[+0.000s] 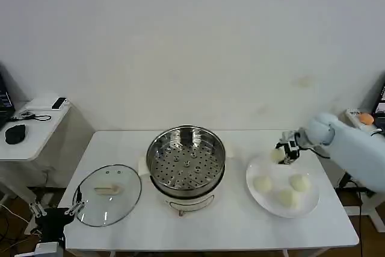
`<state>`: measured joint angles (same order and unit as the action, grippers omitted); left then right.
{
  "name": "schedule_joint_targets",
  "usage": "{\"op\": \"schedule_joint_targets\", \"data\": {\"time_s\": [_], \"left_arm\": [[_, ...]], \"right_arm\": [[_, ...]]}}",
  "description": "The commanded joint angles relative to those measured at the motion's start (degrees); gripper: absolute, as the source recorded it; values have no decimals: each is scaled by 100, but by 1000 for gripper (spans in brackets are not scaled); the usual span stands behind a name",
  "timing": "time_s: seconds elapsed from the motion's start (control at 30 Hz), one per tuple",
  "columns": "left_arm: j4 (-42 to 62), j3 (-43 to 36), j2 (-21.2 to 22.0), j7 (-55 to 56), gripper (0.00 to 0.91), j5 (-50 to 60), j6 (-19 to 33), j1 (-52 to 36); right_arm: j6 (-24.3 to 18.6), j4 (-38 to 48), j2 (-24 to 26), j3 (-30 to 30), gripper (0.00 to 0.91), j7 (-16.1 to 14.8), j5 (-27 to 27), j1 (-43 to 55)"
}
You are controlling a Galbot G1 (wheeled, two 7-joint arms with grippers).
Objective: Take steamed baozi put them in steamer then cover it.
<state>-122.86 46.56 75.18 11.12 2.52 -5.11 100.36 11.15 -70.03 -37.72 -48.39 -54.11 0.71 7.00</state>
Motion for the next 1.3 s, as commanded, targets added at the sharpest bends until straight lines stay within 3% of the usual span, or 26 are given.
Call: {"op": "schedule_joint_targets", "data": {"time_s": [0.03, 0.2, 0.4, 0.6, 0.87, 1.1, 1.3], "left_arm": [[-158, -34, -39, 107, 907, -208, -399, 24], [-136, -28, -42, 106, 907, -263, -426, 6], [-47, -53, -57, 209, 907, -421, -558, -33], [-22, -61, -48, 201, 907, -401, -560, -65], [-13, -6, 2, 197, 907, -377, -549, -66], [-5, 19, 70, 225, 907, -357, -537, -43], [74, 24, 88, 260, 907, -345, -515, -45]], "right_arm": [[28, -740, 65, -750, 685, 59, 1035, 1471], [2, -635, -485, -1127, 685, 138, 1386, 2134], [-44, -474, -1478, -1433, 685, 174, 1777, 2712], [-388, -169, -2509, -1555, 685, 111, 1599, 2685], [-1044, -80, -3370, -1954, 685, -3, 795, 2400], [-1635, -20, -3556, -2193, 685, -58, 17, 2146], [-2331, 281, -3570, -2322, 685, 89, -521, 1984]]}}
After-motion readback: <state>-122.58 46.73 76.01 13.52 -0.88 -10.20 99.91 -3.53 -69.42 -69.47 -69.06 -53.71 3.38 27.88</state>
